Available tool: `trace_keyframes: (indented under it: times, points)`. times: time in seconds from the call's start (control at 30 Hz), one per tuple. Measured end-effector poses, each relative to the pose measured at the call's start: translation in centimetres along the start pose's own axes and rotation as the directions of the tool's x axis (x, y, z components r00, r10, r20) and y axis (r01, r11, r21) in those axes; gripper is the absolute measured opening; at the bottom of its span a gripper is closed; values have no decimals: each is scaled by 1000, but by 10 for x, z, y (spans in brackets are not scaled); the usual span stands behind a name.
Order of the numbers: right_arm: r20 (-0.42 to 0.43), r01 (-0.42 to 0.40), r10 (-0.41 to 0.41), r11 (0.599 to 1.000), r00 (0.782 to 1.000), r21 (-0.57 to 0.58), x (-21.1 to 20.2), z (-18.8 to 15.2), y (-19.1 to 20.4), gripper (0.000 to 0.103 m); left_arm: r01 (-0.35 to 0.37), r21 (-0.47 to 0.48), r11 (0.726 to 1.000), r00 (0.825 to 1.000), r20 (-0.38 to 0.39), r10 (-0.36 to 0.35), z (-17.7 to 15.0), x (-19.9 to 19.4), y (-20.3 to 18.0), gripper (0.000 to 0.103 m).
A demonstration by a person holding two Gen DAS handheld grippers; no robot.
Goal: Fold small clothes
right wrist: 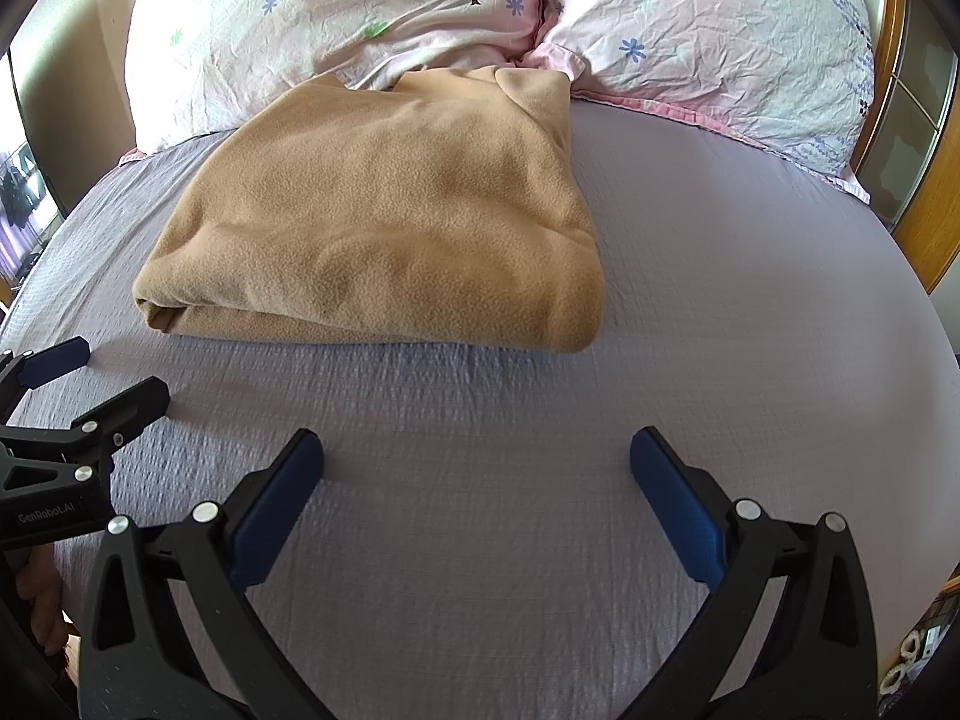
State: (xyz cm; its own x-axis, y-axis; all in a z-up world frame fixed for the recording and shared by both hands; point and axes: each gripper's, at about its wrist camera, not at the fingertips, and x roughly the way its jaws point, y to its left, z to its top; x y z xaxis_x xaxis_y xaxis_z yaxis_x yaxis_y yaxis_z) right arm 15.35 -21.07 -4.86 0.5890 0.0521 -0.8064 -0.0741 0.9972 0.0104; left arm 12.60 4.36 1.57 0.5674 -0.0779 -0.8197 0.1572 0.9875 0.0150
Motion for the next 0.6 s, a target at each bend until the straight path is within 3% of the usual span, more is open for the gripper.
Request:
trace_keyframes:
  times: [0.6]
  points:
    - [0, 0, 0, 1000, 1000, 0, 0, 0, 0, 101, 2, 2, 1000, 1000, -12, -2, 1, 2, 0, 102]
